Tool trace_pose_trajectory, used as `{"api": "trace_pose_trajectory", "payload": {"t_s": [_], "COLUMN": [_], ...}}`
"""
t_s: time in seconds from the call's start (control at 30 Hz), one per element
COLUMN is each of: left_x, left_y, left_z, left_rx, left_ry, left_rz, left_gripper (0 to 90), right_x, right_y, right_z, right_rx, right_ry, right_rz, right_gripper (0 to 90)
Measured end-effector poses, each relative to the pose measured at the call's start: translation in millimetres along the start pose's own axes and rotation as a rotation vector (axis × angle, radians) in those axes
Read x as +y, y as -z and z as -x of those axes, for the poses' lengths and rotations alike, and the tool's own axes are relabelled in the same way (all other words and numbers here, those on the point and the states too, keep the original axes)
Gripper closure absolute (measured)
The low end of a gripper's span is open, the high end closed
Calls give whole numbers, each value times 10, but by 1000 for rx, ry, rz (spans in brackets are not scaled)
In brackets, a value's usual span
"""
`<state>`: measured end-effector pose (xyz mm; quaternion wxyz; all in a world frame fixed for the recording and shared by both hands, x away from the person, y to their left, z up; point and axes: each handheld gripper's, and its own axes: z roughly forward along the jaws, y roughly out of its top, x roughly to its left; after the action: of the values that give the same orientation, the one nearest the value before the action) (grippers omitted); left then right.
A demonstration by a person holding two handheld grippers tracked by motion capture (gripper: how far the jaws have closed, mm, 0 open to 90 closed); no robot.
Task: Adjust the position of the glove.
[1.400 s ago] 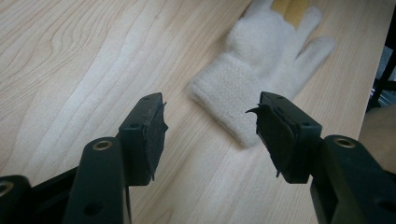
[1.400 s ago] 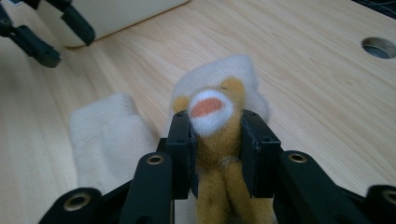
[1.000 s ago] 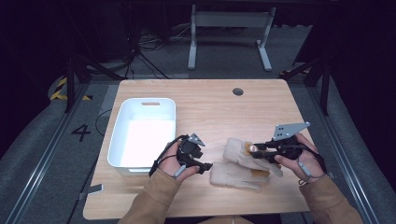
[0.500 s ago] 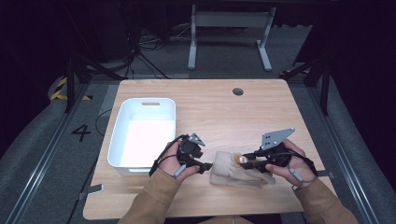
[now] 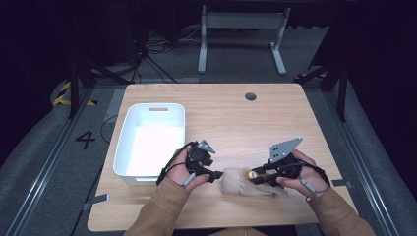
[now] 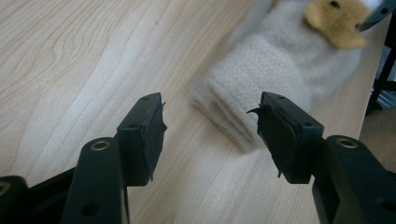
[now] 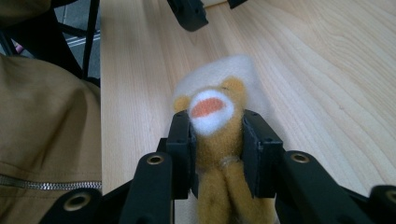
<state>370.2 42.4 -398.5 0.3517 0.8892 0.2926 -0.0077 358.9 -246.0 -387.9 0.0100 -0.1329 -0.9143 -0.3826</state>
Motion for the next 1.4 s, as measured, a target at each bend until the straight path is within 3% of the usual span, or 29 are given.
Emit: {"api": "trace_pose_trajectory", "payload": {"t_s": [0.6,0.63,0.73,1.03,1.17,1.27,1.4], "left_x": [1,-4,-13,-3,-11,-6,8], "left_y": [-12,-14,-23,-44,-62,-61,-30], "left_z": [6,-5,-19,2,39,75,92], "left_rx": [1,8,2,-2,35,62,88], "left_ry": [0,23,36,15,-17,-39,-30], "left_rz": [-11,-43,-67,-63,-55,-34,-1], "left_gripper": [420,421,422,409,375,332,343], "right_x": [-90,-101,-108,-132,-158,-165,-165], "right_y": [-127,-147,-162,-224,-244,-198,-97], "right_z": [78,81,83,78,71,71,76], "right_rx": [-17,-33,-42,-64,-68,-79,-102], "right_ry": [18,39,51,74,84,72,50], "right_rz": [-85,-100,-110,-141,-134,-95,-40], "right_gripper": [667,657,655,612,513,463,441]}}
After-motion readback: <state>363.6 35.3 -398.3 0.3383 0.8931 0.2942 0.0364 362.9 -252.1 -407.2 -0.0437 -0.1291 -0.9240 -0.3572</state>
